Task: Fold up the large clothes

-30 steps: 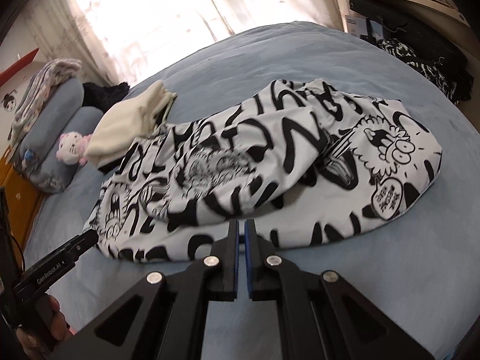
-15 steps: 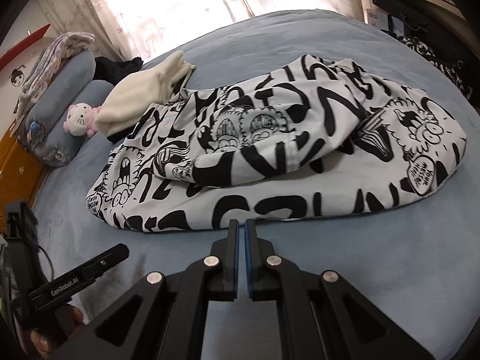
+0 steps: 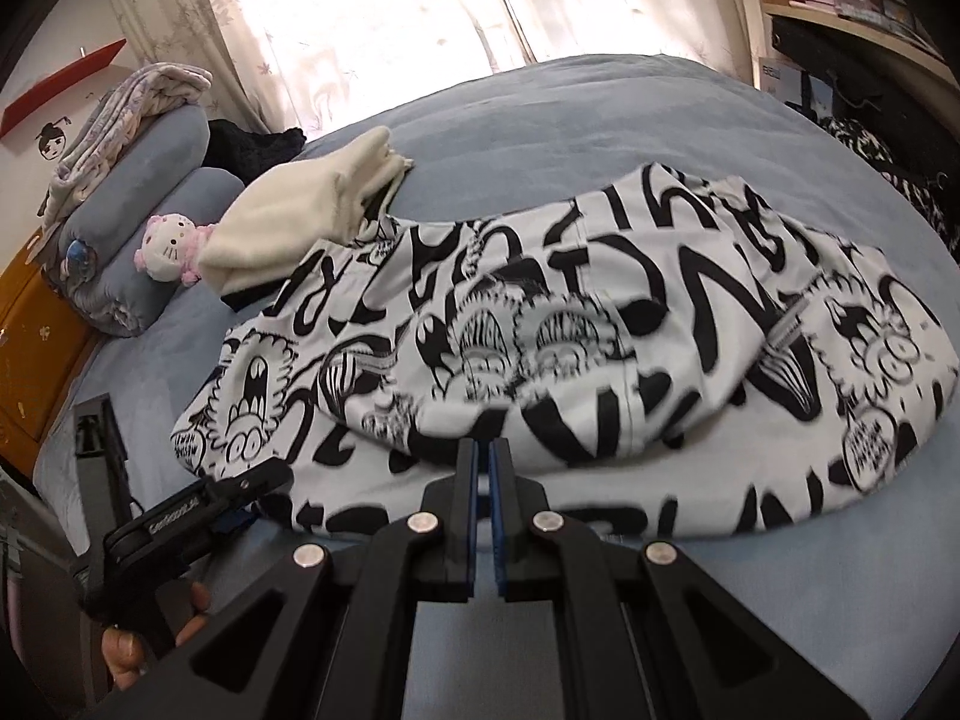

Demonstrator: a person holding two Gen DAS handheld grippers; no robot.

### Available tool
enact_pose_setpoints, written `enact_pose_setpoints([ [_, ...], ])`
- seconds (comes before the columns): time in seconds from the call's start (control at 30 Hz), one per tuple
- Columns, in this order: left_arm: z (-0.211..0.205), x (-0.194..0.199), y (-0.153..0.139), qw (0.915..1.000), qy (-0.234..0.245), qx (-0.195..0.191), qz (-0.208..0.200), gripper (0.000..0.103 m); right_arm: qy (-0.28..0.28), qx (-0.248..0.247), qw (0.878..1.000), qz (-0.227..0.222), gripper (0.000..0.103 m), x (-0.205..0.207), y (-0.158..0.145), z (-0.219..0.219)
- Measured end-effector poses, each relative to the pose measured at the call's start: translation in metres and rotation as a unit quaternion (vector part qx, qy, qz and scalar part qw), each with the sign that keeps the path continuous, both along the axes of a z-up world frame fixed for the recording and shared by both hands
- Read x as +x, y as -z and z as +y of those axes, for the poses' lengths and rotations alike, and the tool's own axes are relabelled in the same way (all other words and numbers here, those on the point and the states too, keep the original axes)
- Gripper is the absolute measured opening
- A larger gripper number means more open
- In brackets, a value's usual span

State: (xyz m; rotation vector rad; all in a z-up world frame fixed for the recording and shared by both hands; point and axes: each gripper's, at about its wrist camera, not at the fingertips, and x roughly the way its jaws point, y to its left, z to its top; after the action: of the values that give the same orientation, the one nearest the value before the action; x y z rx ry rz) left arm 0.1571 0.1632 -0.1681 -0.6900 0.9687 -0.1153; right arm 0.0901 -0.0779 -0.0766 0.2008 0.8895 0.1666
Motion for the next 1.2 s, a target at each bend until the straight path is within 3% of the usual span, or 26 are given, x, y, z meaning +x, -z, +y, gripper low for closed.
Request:
enact_pose_setpoints([
  [0.13,0.000,0.026,0.008,0.9997,-0.020,-0.010,-0.013,0.075,-0.005,-0.010,1.000,-0.012,0.003,0.024,-0.002,0.004],
  [0.27,-0.007,0.043,0.005,0.9987,-0.038,0.012,-0.032,0.075,-0.003,-0.033,0.999,-0.035,0.003,0.052,-0.004,0.008],
  [0.33,-0.011,0.047,0.002,0.9969,-0.056,0.039,-0.040,0.059,0.004,-0.047,0.998,-0.045,0.003,0.069,0.000,0.009],
  [0.4,-0.012,0.051,-0.001,0.9954,-0.066,0.051,-0.047,0.037,0.010,-0.059,0.997,-0.050,0.003,0.081,0.007,0.010],
  [0.5,-0.021,0.050,-0.017,0.9907,-0.070,0.088,-0.076,0.018,0.005,-0.066,0.998,-0.016,0.003,0.096,0.033,0.009],
  [0.57,-0.035,0.048,-0.036,0.9825,-0.066,0.139,-0.105,0.015,0.005,-0.055,0.998,0.032,0.004,0.103,0.062,0.005],
  [0.63,-0.054,0.048,-0.059,0.9725,-0.057,0.180,-0.137,0.014,0.006,-0.038,0.999,0.007,0.003,0.095,0.068,0.000],
  [0.8,-0.101,0.050,-0.108,0.9513,-0.019,0.230,-0.205,0.013,0.004,-0.010,1.000,0.004,0.004,0.089,0.069,-0.008],
  [0.93,-0.147,0.050,-0.137,0.9329,0.028,0.256,-0.252,0.013,0.004,0.033,0.999,0.005,0.004,0.079,0.072,-0.023],
  [1.2,-0.251,0.059,-0.158,0.9075,0.118,0.284,-0.286,0.013,-0.003,0.159,0.986,0.044,0.004,0.044,0.068,-0.069],
])
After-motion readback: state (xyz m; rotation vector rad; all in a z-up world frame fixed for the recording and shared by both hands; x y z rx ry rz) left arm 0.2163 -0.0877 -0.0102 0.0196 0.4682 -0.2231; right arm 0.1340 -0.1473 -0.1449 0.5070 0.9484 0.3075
